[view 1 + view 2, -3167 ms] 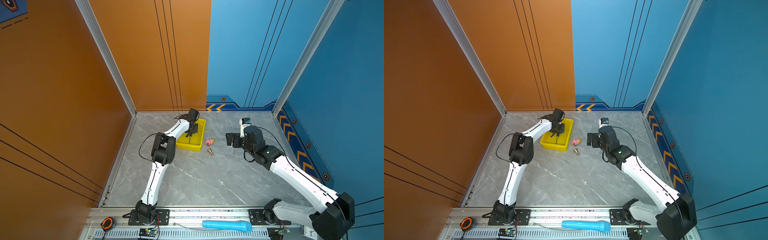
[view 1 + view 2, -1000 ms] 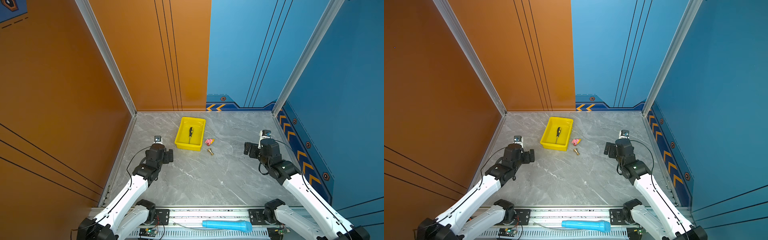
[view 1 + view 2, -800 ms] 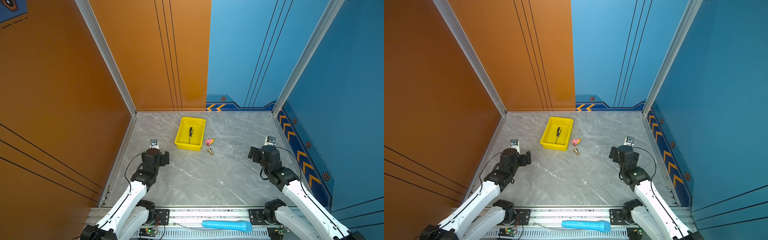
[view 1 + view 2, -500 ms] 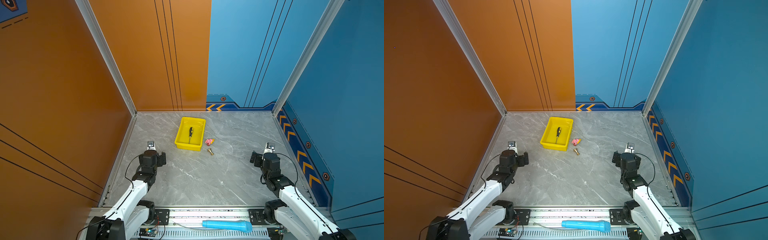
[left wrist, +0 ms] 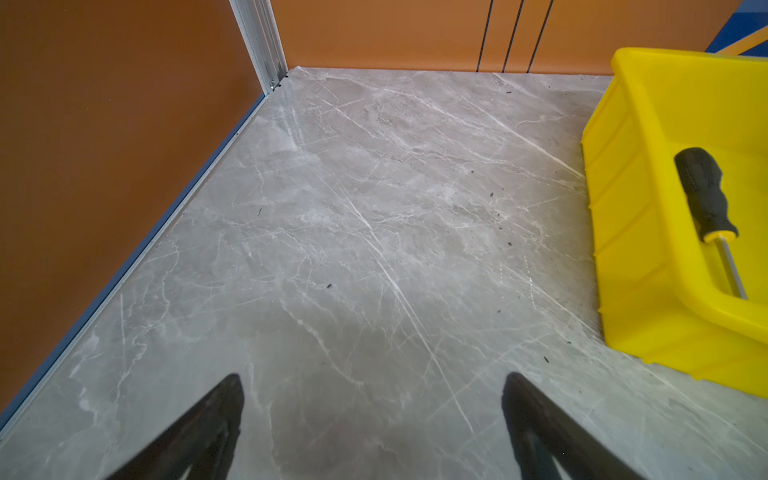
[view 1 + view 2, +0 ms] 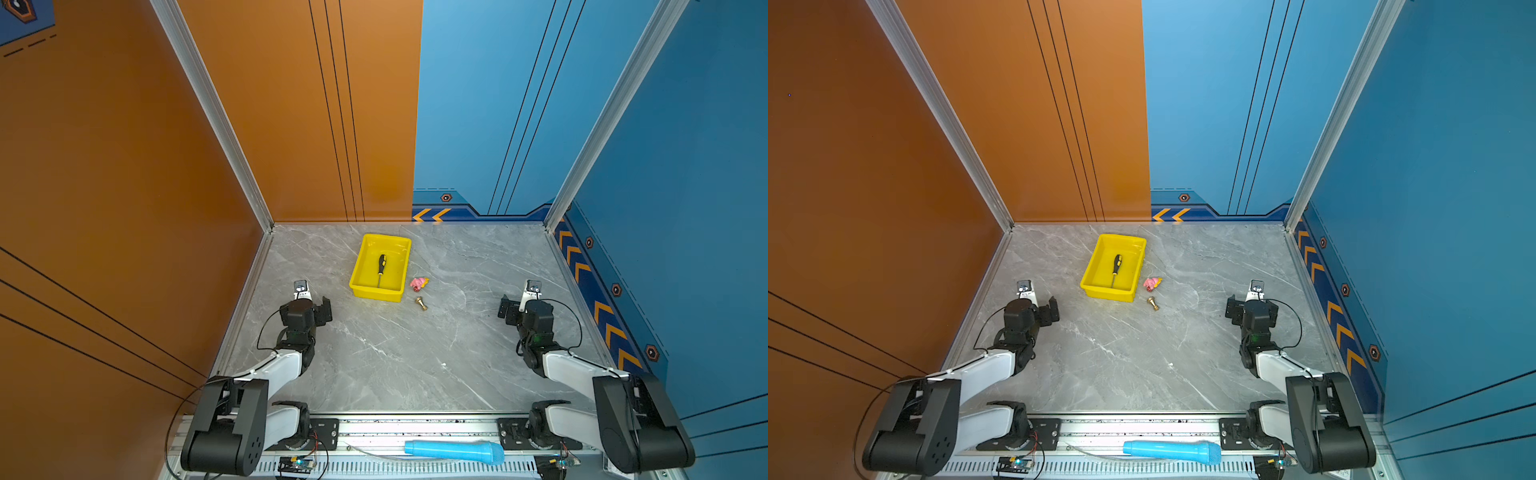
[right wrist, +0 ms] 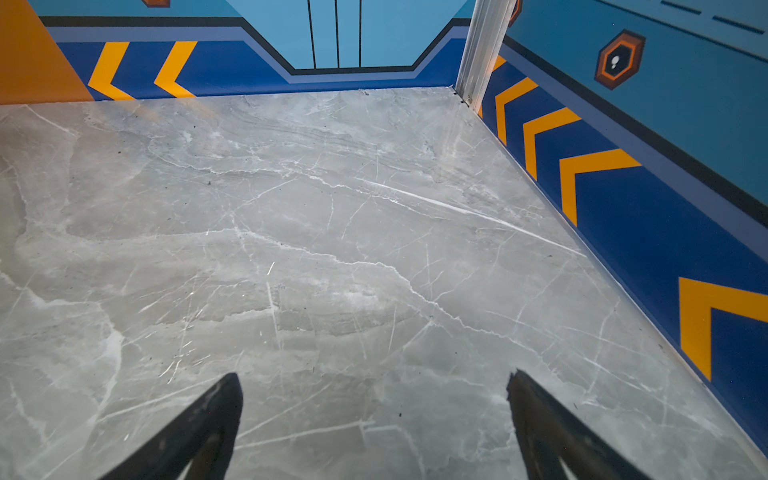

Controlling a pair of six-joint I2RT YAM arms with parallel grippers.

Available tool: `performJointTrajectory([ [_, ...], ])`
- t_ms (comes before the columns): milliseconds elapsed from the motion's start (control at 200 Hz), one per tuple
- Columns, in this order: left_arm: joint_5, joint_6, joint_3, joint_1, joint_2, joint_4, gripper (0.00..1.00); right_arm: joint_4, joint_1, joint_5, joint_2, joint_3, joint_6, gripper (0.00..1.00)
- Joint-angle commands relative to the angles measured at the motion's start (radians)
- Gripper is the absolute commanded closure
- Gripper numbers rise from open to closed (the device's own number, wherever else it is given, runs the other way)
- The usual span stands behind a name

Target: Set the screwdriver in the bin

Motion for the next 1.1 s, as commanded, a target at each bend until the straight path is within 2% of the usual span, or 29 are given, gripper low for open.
performJointTrajectory([
  [0, 0.028, 0.03, 0.038, 0.011, 0.061, 0.14, 0.02, 0.189, -0.021, -0.042, 0.066, 0.023, 0.004, 0.0],
  [205, 0.053, 0.069, 0.075, 0.023, 0.203, 0.248, 0.02, 0.247, -0.031, -0.047, 0.161, 0.044, 0.006, 0.0],
  [461, 0.041, 0.062, 0.06, 0.022, 0.283, 0.334, 0.02, 0.399, -0.034, 0.015, 0.279, 0.02, 0.03, 0.0],
  [516, 0.039, 0.07, 0.053, 0.022, 0.304, 0.384, 0.02, 0.332, -0.031, 0.029, 0.26, 0.041, 0.035, 0.0],
  [666, 0.034, 0.071, 0.06, 0.018, 0.299, 0.36, 0.02, 0.271, -0.015, 0.072, 0.264, 0.075, 0.033, 0.0],
  [1097, 0.101, 0.1, 0.083, 0.016, 0.302, 0.318, 0.02, 0.282, -0.003, 0.097, 0.27, 0.075, 0.021, 0.0],
])
